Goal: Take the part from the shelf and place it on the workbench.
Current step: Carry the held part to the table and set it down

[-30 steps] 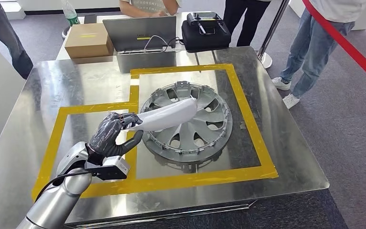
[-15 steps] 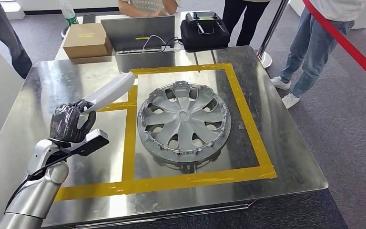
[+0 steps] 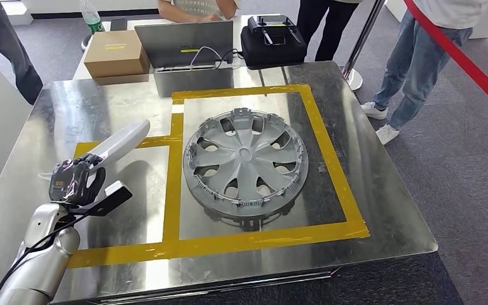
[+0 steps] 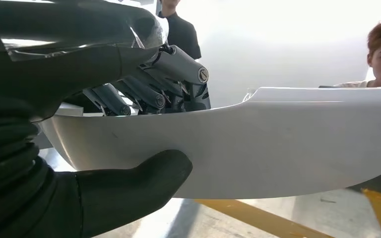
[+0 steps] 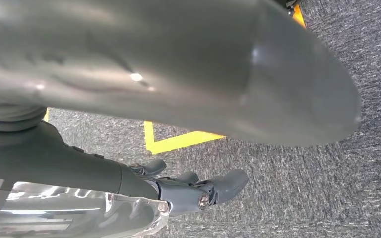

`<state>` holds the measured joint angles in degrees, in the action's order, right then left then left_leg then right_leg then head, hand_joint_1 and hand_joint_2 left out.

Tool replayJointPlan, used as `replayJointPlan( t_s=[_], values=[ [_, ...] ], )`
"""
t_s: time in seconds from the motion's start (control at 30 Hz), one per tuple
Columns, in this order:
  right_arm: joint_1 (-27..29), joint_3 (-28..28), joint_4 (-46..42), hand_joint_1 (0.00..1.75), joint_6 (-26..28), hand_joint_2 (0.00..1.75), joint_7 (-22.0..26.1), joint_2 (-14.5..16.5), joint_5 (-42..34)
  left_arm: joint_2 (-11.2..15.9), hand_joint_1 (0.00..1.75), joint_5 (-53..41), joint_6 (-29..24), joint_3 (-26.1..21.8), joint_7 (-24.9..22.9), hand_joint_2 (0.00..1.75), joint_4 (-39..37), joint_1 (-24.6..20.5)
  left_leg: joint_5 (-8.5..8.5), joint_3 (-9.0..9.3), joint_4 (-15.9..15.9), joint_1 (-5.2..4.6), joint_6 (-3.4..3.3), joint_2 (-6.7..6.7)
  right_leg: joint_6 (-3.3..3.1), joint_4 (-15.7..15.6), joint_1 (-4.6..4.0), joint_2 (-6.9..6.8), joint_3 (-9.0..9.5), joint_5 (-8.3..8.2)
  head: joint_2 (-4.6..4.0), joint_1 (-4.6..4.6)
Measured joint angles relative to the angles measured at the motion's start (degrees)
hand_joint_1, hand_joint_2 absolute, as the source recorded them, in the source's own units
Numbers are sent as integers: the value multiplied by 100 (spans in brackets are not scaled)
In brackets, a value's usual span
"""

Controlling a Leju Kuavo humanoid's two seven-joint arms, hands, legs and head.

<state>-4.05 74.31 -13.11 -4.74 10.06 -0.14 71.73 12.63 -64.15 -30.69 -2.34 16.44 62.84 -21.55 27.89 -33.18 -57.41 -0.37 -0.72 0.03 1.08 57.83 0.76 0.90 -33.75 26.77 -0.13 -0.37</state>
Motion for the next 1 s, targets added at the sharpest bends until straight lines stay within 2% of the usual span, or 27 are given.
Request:
replayJointPlan(
  t_s=[0.3, 0.67, 0.8, 0.93, 1.0],
  values=[
    [0, 0, 0, 0, 0, 0, 2, 1, 1, -2, 175, -10, -3, -39, -2, 175, -163, 0, 0, 0, 0, 0, 0, 0, 0, 0, -1, 0, 0, 0, 0, 0],
    [-5, -2, 1, 0, -2, 0, 8, 14, 12, -5, 175, -714, -336, -280, -259, 175, -474, 119, 0, 0, 1, 1, 0, 0, 0, 0, -1, 0, 0, 0, 0, -1],
    [-8, -2, 1, 0, -1, 0, 7, 17, 20, 1, 175, -769, -711, -410, 75, 175, -485, 273, 0, 0, 1, 0, 1, 0, 0, 0, -1, 0, 0, 1, 0, -1],
    [-31, -2, 0, 0, 4, 0, -24, 16, 11, -5, 0, -1010, -896, -470, 284, 175, -172, 527, 1, 0, 1, 0, 1, 1, 0, 0, 0, 0, 0, 2, -1, -1],
    [-35, -2, 0, 0, 7, 0, -51, 15, -12, -4, 0, -1123, -898, -497, 259, 175, 27, 663, 1, 0, 1, 0, 1, 1, 1, 0, 0, 0, 1, 3, -1, -1]
  ],
)
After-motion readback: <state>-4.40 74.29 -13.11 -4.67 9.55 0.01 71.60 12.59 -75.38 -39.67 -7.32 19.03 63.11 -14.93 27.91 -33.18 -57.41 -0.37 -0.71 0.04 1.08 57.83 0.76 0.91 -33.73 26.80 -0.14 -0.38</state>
